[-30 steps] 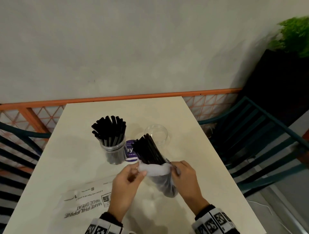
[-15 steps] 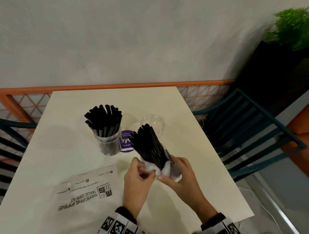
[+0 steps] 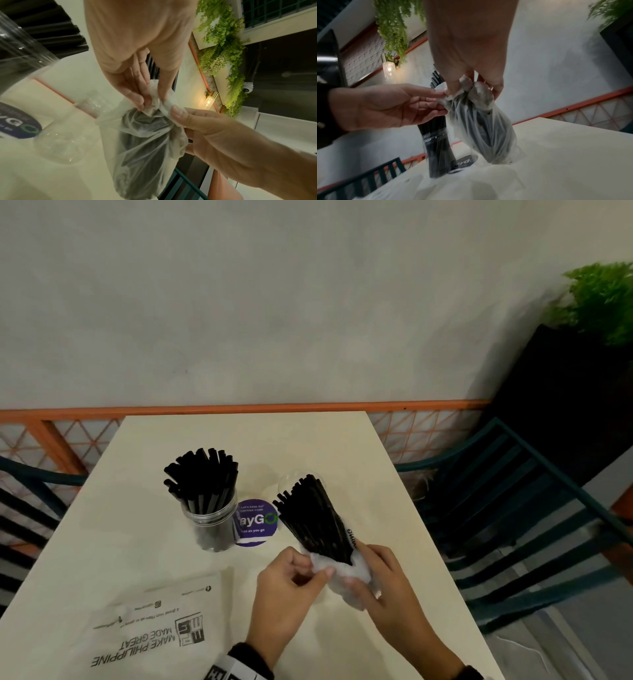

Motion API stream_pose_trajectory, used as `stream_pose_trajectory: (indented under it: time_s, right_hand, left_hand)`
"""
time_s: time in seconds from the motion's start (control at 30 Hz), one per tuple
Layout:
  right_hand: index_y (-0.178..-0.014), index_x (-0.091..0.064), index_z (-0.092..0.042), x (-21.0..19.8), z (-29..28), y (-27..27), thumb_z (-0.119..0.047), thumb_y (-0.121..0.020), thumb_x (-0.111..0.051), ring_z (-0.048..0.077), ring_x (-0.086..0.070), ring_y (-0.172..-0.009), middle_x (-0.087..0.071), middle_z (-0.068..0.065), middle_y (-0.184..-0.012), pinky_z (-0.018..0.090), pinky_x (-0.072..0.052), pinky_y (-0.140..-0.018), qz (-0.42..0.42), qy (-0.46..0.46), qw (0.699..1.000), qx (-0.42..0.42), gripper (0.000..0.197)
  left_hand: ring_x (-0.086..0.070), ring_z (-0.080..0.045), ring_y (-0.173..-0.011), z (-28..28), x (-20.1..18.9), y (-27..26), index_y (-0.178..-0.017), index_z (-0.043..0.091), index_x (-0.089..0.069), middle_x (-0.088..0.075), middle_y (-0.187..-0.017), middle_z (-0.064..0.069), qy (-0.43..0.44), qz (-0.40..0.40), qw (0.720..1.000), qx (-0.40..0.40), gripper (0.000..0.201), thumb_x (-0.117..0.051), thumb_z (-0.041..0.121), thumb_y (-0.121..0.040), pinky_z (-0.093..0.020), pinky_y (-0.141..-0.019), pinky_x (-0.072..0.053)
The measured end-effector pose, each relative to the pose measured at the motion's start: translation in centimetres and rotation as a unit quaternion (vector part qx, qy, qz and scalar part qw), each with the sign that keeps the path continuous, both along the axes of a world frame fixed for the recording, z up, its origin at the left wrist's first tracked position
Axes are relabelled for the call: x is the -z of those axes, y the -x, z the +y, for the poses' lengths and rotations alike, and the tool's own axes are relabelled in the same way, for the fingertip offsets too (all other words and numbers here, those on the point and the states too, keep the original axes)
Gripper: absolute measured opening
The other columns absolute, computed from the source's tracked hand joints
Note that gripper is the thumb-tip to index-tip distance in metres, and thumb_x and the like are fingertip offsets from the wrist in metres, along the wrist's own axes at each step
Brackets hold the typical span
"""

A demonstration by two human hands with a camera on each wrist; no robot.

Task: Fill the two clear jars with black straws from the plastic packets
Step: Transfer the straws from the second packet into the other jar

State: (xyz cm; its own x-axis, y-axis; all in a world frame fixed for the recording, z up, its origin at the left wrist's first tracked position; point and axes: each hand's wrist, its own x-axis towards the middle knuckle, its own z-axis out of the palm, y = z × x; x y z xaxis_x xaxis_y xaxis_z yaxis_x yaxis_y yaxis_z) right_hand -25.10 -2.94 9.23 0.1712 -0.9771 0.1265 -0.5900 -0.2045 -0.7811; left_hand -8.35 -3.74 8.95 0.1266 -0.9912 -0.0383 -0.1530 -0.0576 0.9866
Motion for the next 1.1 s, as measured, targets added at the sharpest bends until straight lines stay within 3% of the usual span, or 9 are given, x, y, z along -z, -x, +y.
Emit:
stream_pose_trajectory:
  time_s: [0.17,0.23,0.4,0.57,0.63,0.73,0.83,1.0,1.1]
  right_hand:
    - [-0.108,-0.044,-0.051,-2.3,-1.6,2.4,-0.065,-0.073,-0.051,-0.018,-0.047,-0.104,-0.052,-0.023,-0.109,0.001,-0.04,-0.081,-0.029,-0.006,0.999,0.028,0.038]
    - [-0.105,-0.051,-0.046,-3.5,-2.4,3.5,-0.042,-0.082,-0.062,-0.01,-0.055,-0.097,-0.058,-0.023,-0.104,0.008,-0.045,-0.078,-0.015,-0.012,0.998,0.057,0.026]
    - [-0.111,-0.064,-0.016,-5.9,-5.6,5.8,-0.012,-0.083,-0.068,0.016,-0.056,-0.095,-0.057,-0.012,-0.094,0.022,-0.041,-0.076,0.105,0.059,0.986,0.115,0.028]
    - [-0.12,-0.059,-0.01,-8.0,-10.6,5.4,-0.002,-0.075,-0.072,0.015,-0.051,-0.102,-0.065,0.004,-0.107,0.025,-0.033,-0.093,0.184,0.185,0.964,0.056,0.047]
    - [-0.117,-0.058,-0.011,-8.3,-12.9,4.6,0.0,-0.072,-0.072,0.011,-0.049,-0.101,-0.068,0.006,-0.106,0.021,-0.028,-0.093,0.232,0.242,0.942,0.0,0.049]
    - [-0.114,-0.053,-0.013,-8.5,-15.3,3.4,0.001,-0.058,-0.08,0.018,-0.061,-0.093,-0.071,0.004,-0.097,0.03,-0.033,-0.094,0.306,0.293,0.904,-0.052,0.063]
    - [-0.118,-0.044,-0.018,-8.6,-17.1,2.5,-0.003,-0.053,-0.084,0.019,-0.067,-0.09,-0.071,0.0,-0.098,0.039,-0.046,-0.096,0.374,0.31,0.87,-0.09,0.078]
    - [-0.114,-0.046,-0.014,-8.4,-18.5,1.0,-0.004,-0.045,-0.086,0.021,-0.068,-0.086,-0.071,0.003,-0.091,0.048,-0.047,-0.093,0.381,0.353,0.842,-0.147,0.081]
    - [-0.112,-0.045,-0.013,-8.7,-19.0,0.3,-0.004,-0.043,-0.085,0.024,-0.069,-0.085,-0.072,0.007,-0.091,0.051,-0.048,-0.09,0.378,0.365,0.831,-0.181,0.08]
  left_hand:
    - [-0.056,-0.003,-0.055,-0.5,-1.2,0.6,-0.057,0.034,-0.06,-0.066,-0.064,0.008,0.038,-0.074,0.993,0.083,0.022,-0.08,0.031,-0.064,-0.015,-0.057,-0.044]
    - [-0.059,-0.004,-0.065,-0.9,-2.0,0.3,-0.062,0.039,-0.062,-0.066,-0.077,0.014,0.076,-0.127,0.983,0.109,0.013,-0.073,0.041,-0.069,-0.009,-0.058,-0.04]
    - [-0.057,-0.009,-0.086,-3.6,-3.9,-1.0,-0.089,0.04,-0.056,-0.058,-0.087,0.014,0.177,-0.121,0.975,-0.05,0.023,-0.06,0.052,-0.07,-0.011,-0.069,-0.044]
    - [-0.041,0.004,-0.114,-8.6,-4.9,-1.2,-0.123,0.051,-0.019,-0.03,-0.125,0.015,0.17,-0.129,0.977,0.007,0.084,-0.078,0.039,-0.065,-0.019,-0.097,-0.035]
    - [-0.028,-0.003,-0.127,-10.6,-4.6,-0.6,-0.136,0.045,-0.004,-0.016,-0.139,0.012,0.162,-0.18,0.969,0.047,0.106,-0.079,0.047,-0.06,-0.019,-0.101,-0.026]
    - [-0.01,-0.015,-0.141,-13.0,-3.1,0.4,-0.144,0.03,0.006,0.003,-0.154,-0.002,0.103,-0.248,0.96,0.082,0.125,-0.078,0.056,-0.055,-0.024,-0.108,-0.021]
    - [-0.015,-0.022,-0.142,-14.6,-0.7,0.9,-0.146,0.017,0.0,-0.011,-0.154,-0.011,0.07,-0.26,0.96,0.073,0.126,-0.074,0.062,-0.053,-0.033,-0.114,-0.023]
    - [-0.041,-0.022,-0.126,-15.4,1.9,0.9,-0.141,0.007,-0.022,-0.042,-0.136,-0.008,0.07,-0.274,0.959,0.024,0.116,-0.07,0.066,-0.054,-0.032,-0.105,-0.035]
    - [-0.051,-0.027,-0.113,-15.6,2.8,0.9,-0.133,0.005,-0.035,-0.052,-0.123,-0.01,0.101,-0.321,0.942,-0.018,0.104,-0.051,0.078,-0.061,-0.043,-0.096,-0.045]
